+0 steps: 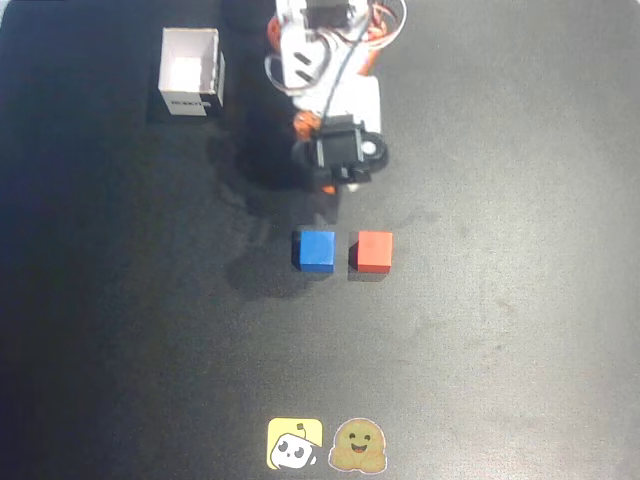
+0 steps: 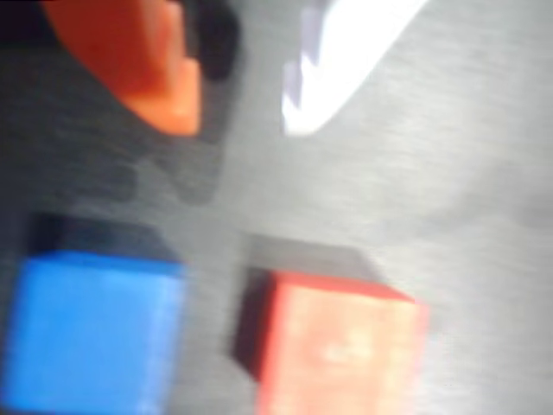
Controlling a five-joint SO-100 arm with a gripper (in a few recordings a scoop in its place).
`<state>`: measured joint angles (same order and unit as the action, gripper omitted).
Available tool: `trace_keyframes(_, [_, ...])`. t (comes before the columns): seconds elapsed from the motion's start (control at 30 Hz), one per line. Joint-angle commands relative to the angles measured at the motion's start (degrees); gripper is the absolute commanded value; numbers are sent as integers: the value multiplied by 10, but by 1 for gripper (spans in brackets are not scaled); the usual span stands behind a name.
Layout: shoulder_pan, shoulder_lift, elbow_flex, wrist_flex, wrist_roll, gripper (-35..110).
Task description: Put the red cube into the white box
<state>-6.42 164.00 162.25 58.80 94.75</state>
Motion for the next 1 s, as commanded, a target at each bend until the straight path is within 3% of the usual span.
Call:
trace_keyframes(0.0, [-14,-55,-56,-19,11,8])
trace_keyframes(0.4, [-45,-265,-181,-68,23,13])
trace_keyframes(0.97, [-84,-415,-230,-149,78,15])
